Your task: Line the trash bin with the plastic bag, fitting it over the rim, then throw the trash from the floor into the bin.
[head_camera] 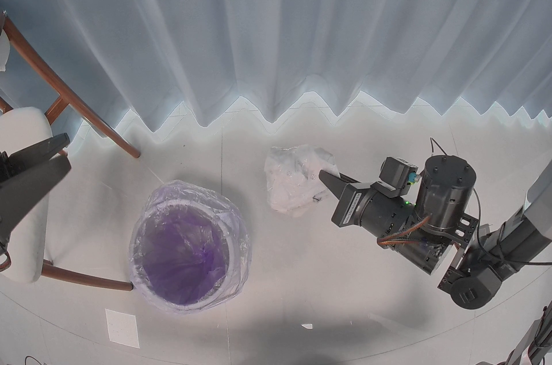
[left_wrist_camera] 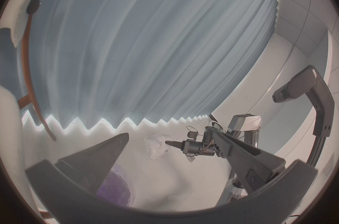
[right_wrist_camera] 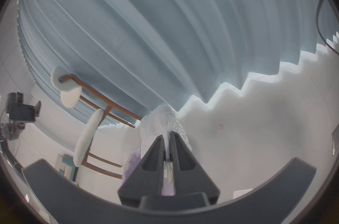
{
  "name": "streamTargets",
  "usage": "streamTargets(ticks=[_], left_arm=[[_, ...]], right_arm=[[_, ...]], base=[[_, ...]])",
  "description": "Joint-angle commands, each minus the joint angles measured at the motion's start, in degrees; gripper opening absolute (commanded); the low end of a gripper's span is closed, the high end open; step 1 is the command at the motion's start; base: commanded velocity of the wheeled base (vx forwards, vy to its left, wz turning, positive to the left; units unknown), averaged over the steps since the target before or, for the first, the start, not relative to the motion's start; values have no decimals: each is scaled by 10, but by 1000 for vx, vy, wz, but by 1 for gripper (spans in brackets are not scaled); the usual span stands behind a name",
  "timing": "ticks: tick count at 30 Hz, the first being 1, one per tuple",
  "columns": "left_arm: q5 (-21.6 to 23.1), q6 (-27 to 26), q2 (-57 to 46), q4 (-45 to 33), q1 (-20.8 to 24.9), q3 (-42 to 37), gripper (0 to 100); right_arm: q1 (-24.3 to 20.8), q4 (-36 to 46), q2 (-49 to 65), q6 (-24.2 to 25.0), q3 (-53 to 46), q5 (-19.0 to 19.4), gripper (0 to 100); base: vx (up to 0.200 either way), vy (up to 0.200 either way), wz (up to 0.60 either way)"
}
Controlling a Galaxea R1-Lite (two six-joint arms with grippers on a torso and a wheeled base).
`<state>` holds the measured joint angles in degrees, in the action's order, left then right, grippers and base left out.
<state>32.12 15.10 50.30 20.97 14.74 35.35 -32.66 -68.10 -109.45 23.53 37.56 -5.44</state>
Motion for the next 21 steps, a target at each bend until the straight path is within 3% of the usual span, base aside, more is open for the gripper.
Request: streamTargets(ticks=[1,9,21], left_arm=[[0,-3,-1,-1,32,1,100],[0,-4,-1,-4,47,-4,100],[0,-17,-2,-25,42,-1,100]], right_arm=[[-21,-6,34,10,-30,7,0],[-57,-4,21,102,-46,53,0],[-59,-8,-21,102,-72,68,0]], base=[[0,0,0],[0,175,0],[0,200,0]])
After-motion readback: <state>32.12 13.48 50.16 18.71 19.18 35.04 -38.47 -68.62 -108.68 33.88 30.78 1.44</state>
